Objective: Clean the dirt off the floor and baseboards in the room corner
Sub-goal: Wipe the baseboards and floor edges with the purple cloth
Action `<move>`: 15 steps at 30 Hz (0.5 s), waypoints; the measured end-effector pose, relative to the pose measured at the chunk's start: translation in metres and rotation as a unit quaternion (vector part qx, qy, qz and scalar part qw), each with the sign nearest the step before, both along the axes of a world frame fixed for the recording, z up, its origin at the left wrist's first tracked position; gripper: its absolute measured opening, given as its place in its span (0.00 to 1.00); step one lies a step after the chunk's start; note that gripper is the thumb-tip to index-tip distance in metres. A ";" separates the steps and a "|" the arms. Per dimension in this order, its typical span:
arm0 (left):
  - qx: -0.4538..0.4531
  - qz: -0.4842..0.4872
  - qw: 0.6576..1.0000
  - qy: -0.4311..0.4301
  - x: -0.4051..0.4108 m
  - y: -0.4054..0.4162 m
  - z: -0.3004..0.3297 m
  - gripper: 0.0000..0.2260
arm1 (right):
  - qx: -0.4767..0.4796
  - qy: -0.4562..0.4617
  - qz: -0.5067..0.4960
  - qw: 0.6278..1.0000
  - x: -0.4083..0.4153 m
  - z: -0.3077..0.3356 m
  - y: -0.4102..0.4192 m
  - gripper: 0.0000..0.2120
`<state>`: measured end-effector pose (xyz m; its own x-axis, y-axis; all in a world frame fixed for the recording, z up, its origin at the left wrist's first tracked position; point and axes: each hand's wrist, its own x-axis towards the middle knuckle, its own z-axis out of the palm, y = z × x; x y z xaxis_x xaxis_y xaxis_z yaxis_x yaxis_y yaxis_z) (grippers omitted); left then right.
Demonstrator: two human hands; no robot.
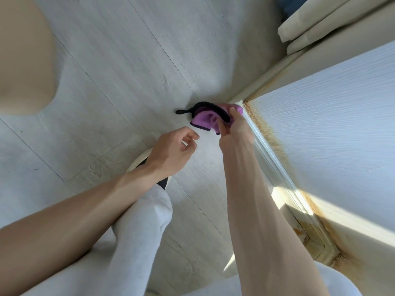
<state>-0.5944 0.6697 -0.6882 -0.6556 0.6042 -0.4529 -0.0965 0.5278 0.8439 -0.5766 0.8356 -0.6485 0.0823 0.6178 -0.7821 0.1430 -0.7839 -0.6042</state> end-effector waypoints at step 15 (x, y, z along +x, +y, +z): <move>-0.008 -0.011 1.000 0.010 0.000 0.006 0.002 0.07 | 0.048 -0.041 -0.160 0.985 0.142 0.001 0.000 0.08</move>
